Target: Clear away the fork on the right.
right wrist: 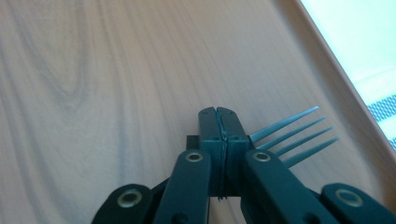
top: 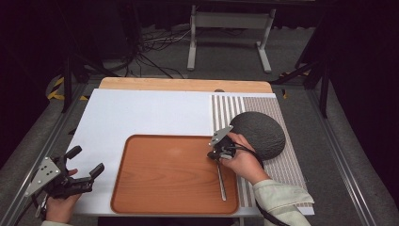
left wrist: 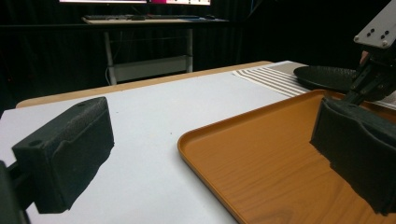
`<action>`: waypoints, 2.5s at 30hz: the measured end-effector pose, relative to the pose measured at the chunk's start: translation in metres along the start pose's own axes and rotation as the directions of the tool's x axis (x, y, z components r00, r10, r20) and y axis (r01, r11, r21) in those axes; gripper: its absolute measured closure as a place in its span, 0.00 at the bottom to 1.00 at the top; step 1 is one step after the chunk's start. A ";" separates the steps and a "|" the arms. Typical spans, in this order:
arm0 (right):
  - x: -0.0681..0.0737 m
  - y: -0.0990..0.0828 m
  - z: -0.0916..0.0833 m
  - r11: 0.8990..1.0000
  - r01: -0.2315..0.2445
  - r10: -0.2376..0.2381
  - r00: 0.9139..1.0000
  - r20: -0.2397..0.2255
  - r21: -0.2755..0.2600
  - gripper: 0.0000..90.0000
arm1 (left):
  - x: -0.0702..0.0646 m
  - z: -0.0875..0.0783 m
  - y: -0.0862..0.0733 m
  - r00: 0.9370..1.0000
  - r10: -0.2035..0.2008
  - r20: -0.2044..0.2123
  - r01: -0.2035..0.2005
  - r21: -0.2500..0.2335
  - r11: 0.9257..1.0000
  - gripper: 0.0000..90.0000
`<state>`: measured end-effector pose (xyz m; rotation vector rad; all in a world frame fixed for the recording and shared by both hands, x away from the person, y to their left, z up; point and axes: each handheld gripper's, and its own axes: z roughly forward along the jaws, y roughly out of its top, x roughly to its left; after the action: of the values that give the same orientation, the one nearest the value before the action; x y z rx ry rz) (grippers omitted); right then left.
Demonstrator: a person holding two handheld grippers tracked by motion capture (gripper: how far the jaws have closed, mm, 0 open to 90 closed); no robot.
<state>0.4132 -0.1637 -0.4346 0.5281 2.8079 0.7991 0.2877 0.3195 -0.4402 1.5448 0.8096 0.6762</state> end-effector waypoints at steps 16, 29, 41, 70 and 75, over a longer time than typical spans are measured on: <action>-0.006 -0.011 -0.006 0.999 -0.038 0.038 0.999 0.010 -0.007 1.00 | 0.000 0.000 0.000 1.000 0.002 0.000 -0.002 0.000 1.000 0.00; -0.003 -0.002 -0.023 0.995 -0.041 0.043 0.999 0.017 -0.089 0.81 | 0.000 -0.002 0.000 1.000 -0.002 -0.005 0.002 0.001 1.000 0.00; 0.010 0.007 -0.059 0.968 -0.022 0.041 0.997 0.070 -0.250 0.26 | -0.001 -0.001 0.000 1.000 0.001 -0.006 -0.001 -0.001 1.000 0.00; 0.008 -0.070 -0.134 0.855 -0.042 0.167 0.966 0.196 -0.517 0.18 | -0.001 0.000 0.000 1.000 -0.007 -0.007 0.007 -0.002 1.000 0.00; 0.008 -0.091 -0.138 0.807 -0.053 0.203 0.960 0.192 -0.589 0.17 | 0.000 0.000 0.000 1.000 -0.009 -0.010 0.009 -0.004 1.000 0.00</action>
<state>0.3439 -0.2984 -0.3682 0.6531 2.1527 1.4352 0.2871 0.3194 -0.4398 1.5343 0.8216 0.6787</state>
